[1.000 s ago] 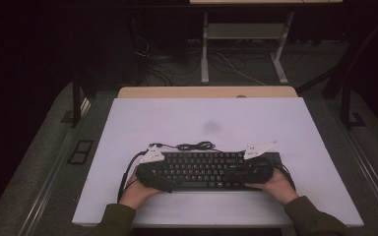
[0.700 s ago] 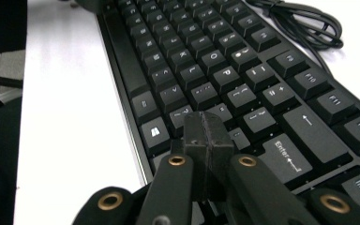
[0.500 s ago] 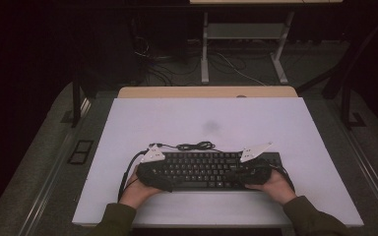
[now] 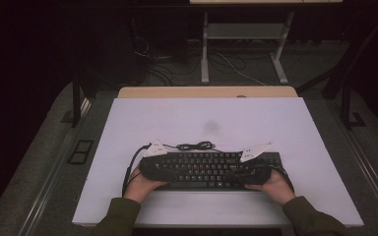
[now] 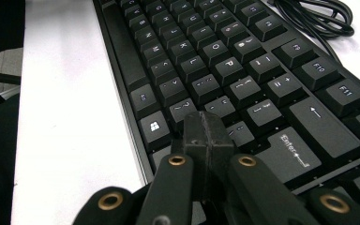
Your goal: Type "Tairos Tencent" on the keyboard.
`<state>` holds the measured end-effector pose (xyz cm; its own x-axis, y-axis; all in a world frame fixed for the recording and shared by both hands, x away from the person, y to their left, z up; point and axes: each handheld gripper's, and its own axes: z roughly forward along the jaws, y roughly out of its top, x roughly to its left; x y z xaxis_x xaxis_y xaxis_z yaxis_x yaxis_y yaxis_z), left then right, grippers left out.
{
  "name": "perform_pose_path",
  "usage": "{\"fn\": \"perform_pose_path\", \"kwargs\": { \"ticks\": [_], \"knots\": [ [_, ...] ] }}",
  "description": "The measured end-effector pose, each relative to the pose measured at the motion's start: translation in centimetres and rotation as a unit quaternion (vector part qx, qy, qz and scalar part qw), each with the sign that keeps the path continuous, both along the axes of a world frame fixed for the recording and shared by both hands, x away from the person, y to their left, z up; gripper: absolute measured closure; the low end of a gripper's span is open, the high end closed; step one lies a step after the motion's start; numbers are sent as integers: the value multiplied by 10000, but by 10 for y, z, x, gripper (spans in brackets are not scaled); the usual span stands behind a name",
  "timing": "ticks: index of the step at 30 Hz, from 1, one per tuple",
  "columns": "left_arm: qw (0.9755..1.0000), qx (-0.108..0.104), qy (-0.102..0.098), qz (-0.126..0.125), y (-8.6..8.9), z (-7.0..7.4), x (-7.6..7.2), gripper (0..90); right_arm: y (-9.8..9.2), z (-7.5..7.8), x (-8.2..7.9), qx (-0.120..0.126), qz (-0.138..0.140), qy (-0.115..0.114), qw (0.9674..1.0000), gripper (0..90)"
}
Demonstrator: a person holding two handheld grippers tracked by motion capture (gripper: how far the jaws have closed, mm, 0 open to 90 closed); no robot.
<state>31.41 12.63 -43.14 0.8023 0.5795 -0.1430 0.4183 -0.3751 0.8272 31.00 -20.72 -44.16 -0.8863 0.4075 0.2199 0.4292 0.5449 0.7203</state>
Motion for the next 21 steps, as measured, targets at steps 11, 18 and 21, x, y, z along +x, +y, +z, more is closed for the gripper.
{"fn": "perform_pose_path", "kwargs": {
  "ticks": [11,18,21],
  "knots": [
    [9994,152,303,-38,-3,0,8,844,0,0,0,12,-7,8,10000,894],
    [9988,265,396,-83,-10,-2,12,888,0,0,0,16,-12,7,10000,893],
    [9986,314,409,-123,-12,-3,12,888,0,0,0,16,-13,5,10000,894]
  ]
}}
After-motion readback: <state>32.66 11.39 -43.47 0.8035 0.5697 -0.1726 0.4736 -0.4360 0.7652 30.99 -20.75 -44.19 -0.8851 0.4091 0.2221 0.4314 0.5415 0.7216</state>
